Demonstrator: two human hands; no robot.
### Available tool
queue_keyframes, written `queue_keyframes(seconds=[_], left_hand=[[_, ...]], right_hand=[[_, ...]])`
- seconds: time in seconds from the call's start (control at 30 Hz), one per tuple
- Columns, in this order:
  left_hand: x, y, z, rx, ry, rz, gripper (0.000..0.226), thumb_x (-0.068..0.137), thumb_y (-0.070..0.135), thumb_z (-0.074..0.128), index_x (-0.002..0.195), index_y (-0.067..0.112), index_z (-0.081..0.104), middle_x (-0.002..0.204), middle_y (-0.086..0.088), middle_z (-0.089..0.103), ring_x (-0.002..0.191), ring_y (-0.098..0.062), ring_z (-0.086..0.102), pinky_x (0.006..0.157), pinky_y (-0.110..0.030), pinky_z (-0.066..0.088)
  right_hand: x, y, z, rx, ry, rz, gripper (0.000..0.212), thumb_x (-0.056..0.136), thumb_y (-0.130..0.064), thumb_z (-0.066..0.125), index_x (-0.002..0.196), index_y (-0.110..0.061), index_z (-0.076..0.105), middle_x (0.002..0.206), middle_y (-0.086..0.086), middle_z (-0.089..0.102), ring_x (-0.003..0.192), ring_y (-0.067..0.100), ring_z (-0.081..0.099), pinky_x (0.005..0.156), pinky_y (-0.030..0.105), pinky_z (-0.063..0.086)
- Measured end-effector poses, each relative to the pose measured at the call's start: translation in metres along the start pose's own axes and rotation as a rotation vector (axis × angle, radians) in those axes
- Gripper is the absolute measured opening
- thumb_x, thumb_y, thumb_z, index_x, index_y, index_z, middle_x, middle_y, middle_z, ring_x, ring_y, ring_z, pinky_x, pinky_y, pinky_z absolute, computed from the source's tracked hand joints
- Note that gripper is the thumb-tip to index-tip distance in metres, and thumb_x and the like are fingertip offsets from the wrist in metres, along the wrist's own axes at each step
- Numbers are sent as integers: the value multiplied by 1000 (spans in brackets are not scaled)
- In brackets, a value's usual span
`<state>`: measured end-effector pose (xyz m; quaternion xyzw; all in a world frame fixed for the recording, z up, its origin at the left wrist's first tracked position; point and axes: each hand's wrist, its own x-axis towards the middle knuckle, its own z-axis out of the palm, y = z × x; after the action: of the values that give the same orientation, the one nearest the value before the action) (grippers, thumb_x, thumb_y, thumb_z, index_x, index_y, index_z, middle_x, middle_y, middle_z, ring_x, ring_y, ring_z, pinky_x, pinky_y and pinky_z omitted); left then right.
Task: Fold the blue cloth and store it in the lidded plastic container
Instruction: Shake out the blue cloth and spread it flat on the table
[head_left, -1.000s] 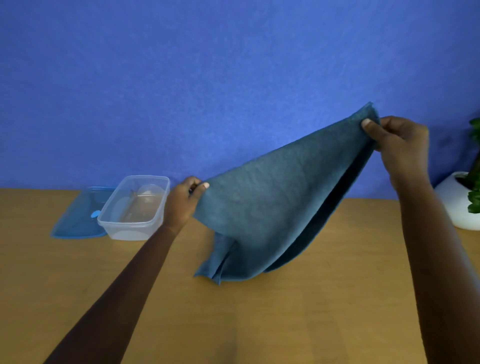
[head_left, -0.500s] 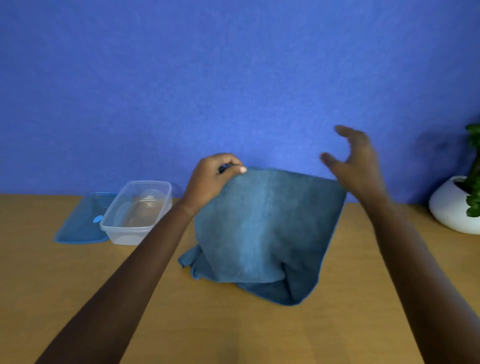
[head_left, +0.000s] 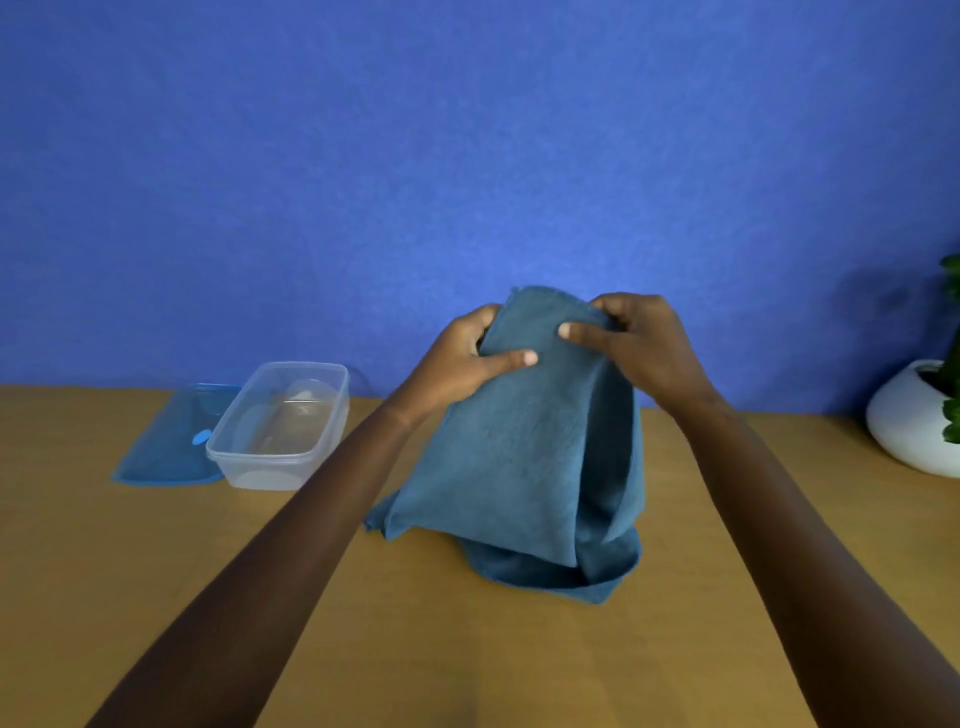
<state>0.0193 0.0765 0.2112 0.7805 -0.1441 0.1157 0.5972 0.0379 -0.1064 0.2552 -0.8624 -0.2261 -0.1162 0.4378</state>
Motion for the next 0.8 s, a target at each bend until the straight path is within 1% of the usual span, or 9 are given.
queue_keyframes(seconds=[0.07, 0.13, 0.2, 0.3, 0.43, 0.57, 0.67, 0.73, 0.8], left_hand=[[-3, -13, -5, -8, 12, -53, 22, 77, 19, 70, 91, 5, 60, 83, -4, 63, 74, -9, 63, 73, -28, 52], [-6, -20, -8, 4, 67, -63, 44, 70, 35, 68, 83, -6, 57, 81, -14, 55, 76, -21, 54, 73, -37, 44], [-8, -18, -6, -1, 104, -37, 52, 67, 41, 66, 79, -8, 55, 79, -15, 51, 76, -24, 48, 72, -39, 39], [-7, -8, 1, 20, 85, 8, 61, 69, 46, 60, 79, -14, 50, 74, -13, 46, 70, -23, 42, 68, -36, 35], [-1, 4, 14, 25, 61, 57, 48, 76, 38, 60, 75, -9, 52, 66, -11, 41, 64, -20, 37, 61, -32, 32], [-1, 2, 18, 32, 120, 56, 19, 80, 27, 58, 63, 21, 53, 56, 7, 43, 53, -7, 38, 55, -23, 32], [-10, -10, 20, 94, 166, 47, 24, 78, 27, 63, 59, 28, 49, 49, 12, 43, 46, 2, 37, 50, -13, 30], [-18, -24, 22, 212, 160, 30, 22, 79, 24, 68, 64, 26, 53, 58, 12, 48, 51, 4, 43, 51, -12, 33], [-28, -39, 24, 345, 138, -15, 9, 82, 21, 68, 85, 14, 65, 79, 1, 63, 72, -2, 59, 65, -19, 45]], right_hand=[[5, 4, -10, 59, 108, 46, 24, 76, -26, 72, 63, -9, 61, 48, -8, 45, 43, 1, 39, 43, 9, 29], [7, 7, -18, 96, 147, 62, 22, 76, -24, 72, 59, -19, 57, 47, -13, 48, 49, -1, 42, 50, 10, 33], [7, 7, -21, 116, 112, 54, 14, 78, -22, 70, 68, -20, 60, 60, -10, 55, 64, 8, 51, 65, 21, 41], [5, 3, -14, 114, 37, 18, 12, 80, -23, 69, 85, -18, 60, 72, -6, 60, 69, 14, 57, 71, 31, 46], [2, -2, -1, 78, 79, -112, 9, 84, -22, 64, 82, -15, 59, 74, 11, 62, 69, 21, 56, 64, 31, 45], [6, -4, -8, 79, 254, -148, 38, 85, -30, 58, 68, 4, 54, 56, 8, 45, 55, 6, 36, 53, 24, 32], [10, -7, -23, 129, 338, -177, 43, 85, -32, 56, 52, -17, 32, 44, -8, 33, 47, 3, 27, 47, 16, 22], [13, -10, -33, 148, 396, -189, 45, 85, -32, 57, 53, -20, 28, 42, -9, 32, 45, 2, 26, 46, 16, 20], [17, -13, -44, 181, 445, -197, 46, 84, -35, 57, 55, -16, 26, 41, -9, 29, 47, 2, 23, 48, 20, 20]])
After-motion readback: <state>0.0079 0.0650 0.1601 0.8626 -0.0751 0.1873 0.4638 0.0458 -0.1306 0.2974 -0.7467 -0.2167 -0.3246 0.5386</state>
